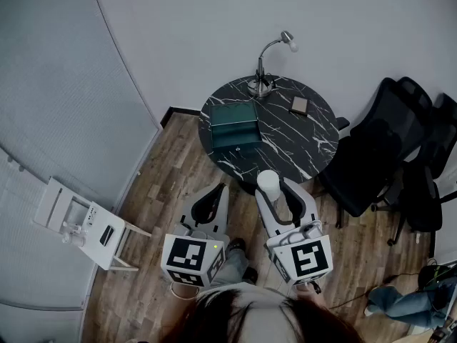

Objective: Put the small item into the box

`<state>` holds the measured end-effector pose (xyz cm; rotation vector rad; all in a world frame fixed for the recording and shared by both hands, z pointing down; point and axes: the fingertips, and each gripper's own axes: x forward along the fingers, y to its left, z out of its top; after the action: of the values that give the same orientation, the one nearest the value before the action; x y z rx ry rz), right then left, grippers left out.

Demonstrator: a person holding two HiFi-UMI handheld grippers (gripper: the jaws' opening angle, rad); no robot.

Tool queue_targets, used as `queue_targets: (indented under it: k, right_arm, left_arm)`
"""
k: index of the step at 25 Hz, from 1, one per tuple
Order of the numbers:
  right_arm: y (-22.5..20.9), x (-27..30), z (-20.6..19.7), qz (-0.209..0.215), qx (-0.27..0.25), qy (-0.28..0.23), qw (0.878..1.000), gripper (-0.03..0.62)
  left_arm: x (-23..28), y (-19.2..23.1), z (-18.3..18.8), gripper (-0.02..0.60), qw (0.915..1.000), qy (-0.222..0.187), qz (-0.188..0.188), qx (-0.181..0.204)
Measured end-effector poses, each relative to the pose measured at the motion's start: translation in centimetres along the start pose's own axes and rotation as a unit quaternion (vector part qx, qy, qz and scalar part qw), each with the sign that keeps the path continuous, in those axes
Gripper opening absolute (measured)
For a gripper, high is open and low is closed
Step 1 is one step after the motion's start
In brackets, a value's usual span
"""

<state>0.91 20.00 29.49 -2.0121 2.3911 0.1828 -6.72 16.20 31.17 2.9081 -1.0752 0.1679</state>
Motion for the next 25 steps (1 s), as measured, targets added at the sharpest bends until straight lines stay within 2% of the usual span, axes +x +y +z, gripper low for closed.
queue_targets:
  k: [7,25]
  right_arm:
    - [-1.1,2.8,-0.2,0.003,0.008,-0.006,1.000,0.184]
    - [-3.1,10.4,-2.7,0.010,0.005,0.016,1.000,0.184]
  left_arm:
    - [2.6,1.7,-0.3,0.009,1.0000,0.007,-0.002,-0.004]
    - [8.4,6.8,-1.1,0.008,0.9996,0.023,0.001,-0.017]
